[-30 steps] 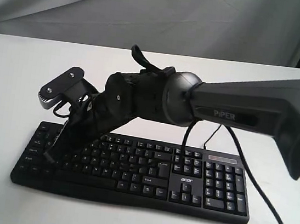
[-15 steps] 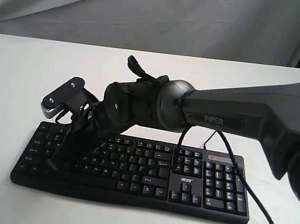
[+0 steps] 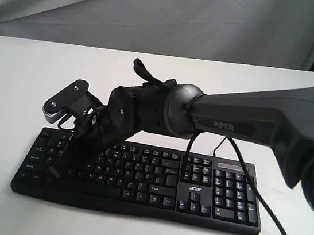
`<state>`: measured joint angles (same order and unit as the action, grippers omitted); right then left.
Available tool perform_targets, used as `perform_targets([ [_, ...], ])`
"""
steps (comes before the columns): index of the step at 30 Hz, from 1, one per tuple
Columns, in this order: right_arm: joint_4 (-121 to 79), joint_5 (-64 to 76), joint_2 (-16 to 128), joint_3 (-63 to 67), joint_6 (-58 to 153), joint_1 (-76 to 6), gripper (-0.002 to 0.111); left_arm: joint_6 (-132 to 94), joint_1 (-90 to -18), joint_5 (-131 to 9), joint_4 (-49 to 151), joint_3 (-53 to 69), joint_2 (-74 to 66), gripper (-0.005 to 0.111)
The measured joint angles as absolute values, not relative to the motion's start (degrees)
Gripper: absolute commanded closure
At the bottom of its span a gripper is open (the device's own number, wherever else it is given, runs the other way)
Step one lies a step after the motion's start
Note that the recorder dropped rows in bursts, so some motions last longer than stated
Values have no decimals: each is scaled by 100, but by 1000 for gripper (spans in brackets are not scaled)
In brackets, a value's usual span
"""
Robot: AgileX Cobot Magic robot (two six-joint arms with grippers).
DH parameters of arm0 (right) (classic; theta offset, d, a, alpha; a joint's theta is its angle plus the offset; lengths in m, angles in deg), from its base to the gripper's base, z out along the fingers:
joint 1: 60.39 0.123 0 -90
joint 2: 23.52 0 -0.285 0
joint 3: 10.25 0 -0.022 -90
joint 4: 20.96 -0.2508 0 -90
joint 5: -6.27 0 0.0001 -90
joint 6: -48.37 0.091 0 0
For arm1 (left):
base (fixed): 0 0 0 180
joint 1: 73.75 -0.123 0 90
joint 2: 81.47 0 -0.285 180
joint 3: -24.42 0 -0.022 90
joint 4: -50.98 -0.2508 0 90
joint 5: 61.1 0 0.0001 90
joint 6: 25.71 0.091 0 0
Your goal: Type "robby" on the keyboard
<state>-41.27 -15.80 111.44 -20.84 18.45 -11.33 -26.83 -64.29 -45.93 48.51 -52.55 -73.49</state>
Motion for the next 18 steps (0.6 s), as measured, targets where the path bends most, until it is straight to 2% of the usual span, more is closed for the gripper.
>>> perform_targets([
  [18, -4015, -1529, 11265, -2084, 1856, -1133, 108, -2683, -6429, -4593, 4851, -5255, -7349, 107],
])
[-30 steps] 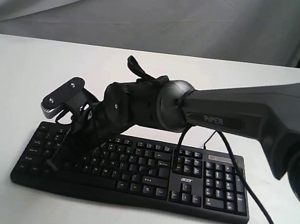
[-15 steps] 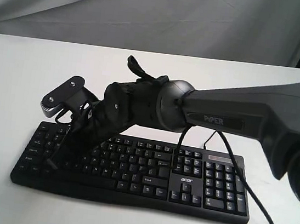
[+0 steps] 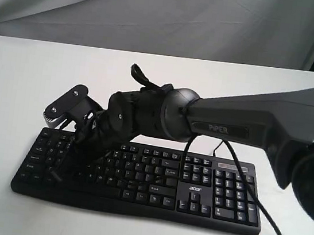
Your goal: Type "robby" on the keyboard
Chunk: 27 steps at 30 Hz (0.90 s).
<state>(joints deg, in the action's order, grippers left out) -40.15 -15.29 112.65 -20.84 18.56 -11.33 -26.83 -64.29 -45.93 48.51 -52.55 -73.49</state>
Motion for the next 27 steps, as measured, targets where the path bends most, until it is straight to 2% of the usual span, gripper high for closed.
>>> perform_targets([
  [11, -3993, -1612, 10703, -2084, 1856, -1133, 108, -2683, -6429, -4593, 4851, -5255, -7349, 107],
  [18, -3345, -2224, 10421, -2084, 2381, -1133, 108, -2683, -6429, -4593, 4851, -5255, -7349, 107],
  [27, -3132, -2288, 10269, -1532, 2674, -1542, 108, -2683, -6429, -4593, 4851, -5255, -7349, 107],
])
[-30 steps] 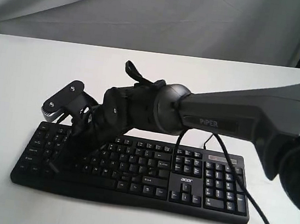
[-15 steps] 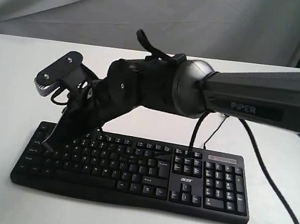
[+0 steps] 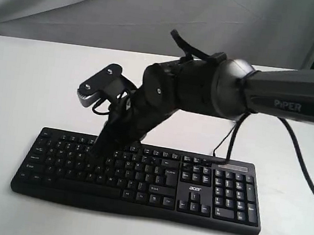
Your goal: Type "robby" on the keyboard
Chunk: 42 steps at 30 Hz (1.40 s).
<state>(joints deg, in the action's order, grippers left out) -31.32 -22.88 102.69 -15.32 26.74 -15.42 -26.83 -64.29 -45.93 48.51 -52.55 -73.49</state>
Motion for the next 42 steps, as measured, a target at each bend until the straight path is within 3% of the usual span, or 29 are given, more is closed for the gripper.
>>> perform_targets([
  [11, -3134, -1130, 9669, -115, 2686, -1614, 108, -2683, -6429, -4593, 4851, -5255, -7349, 107],
  [42, -3223, -946, 9791, -46, 2709, -1652, 108, -2683, -6429, -4593, 4851, -5255, -7349, 107],
])
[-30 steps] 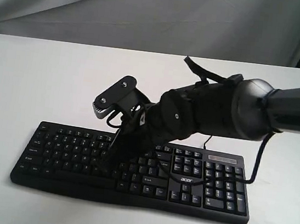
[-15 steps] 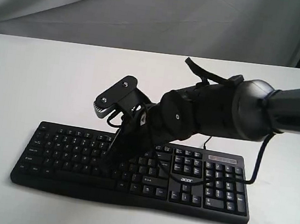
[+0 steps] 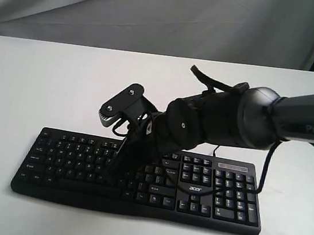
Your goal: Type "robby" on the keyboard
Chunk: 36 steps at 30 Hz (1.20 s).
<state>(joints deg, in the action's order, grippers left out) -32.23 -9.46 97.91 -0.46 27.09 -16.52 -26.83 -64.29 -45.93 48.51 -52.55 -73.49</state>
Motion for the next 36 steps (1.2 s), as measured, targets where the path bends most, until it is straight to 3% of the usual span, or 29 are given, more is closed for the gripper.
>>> perform_targets([
  [36, -4855, -1157, 9800, -46, 1112, -1912, 108, -2683, -6429, -4593, 4851, -5255, -7349, 107],
])
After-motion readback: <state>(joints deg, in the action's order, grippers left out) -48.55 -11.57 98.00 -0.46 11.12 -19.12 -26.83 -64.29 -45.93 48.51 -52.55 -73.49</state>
